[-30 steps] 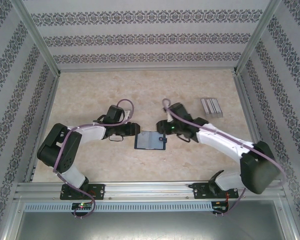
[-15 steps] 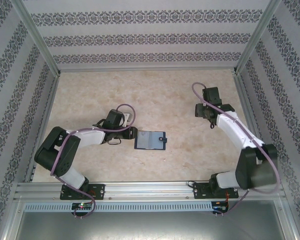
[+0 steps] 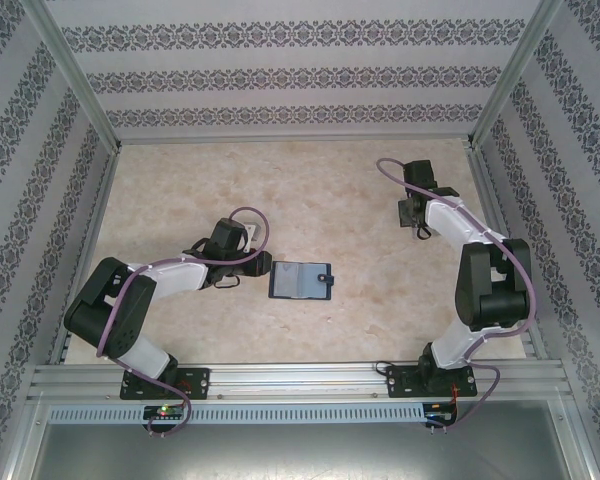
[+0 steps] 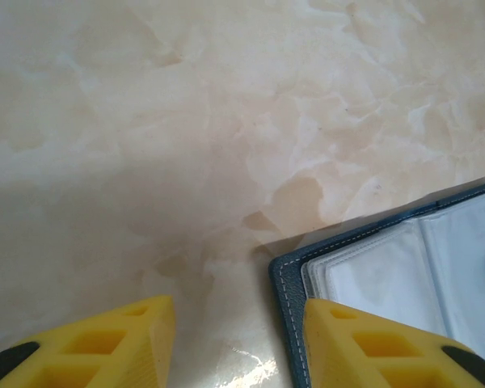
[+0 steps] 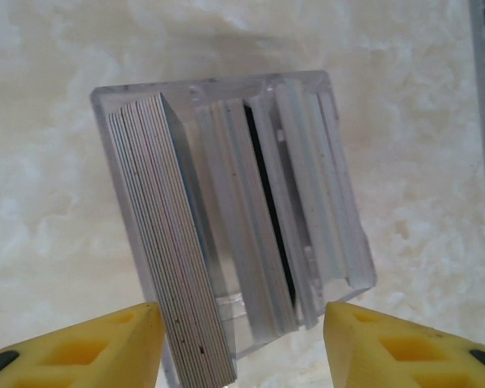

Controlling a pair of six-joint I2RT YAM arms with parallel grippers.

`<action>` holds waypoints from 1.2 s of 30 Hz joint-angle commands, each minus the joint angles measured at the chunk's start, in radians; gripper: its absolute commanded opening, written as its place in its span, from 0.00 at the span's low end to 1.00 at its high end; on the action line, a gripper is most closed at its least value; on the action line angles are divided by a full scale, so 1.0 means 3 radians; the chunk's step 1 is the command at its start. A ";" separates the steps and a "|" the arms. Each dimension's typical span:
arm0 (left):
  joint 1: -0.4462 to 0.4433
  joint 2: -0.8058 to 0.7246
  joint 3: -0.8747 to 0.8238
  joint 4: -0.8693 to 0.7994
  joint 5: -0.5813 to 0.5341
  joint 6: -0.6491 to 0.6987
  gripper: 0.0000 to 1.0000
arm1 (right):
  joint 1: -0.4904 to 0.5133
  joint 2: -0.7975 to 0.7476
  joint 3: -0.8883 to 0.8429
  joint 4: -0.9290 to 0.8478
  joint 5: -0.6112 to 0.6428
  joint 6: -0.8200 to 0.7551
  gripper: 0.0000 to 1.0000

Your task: Put the credit cards into the card holder

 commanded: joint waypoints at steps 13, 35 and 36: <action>-0.0036 -0.0001 0.0014 0.0038 -0.0056 0.0078 0.47 | -0.0088 -0.0012 0.0105 -0.0021 0.0321 -0.0027 0.38; -0.0034 0.0153 0.0114 0.0010 0.0111 0.0088 0.47 | -0.0079 -0.0194 -0.0006 0.0065 0.0206 -0.0037 0.06; -0.0037 0.0166 0.0130 0.0013 0.0154 0.0088 0.47 | -0.0079 -0.0214 -0.0015 0.0075 0.0201 -0.0034 0.03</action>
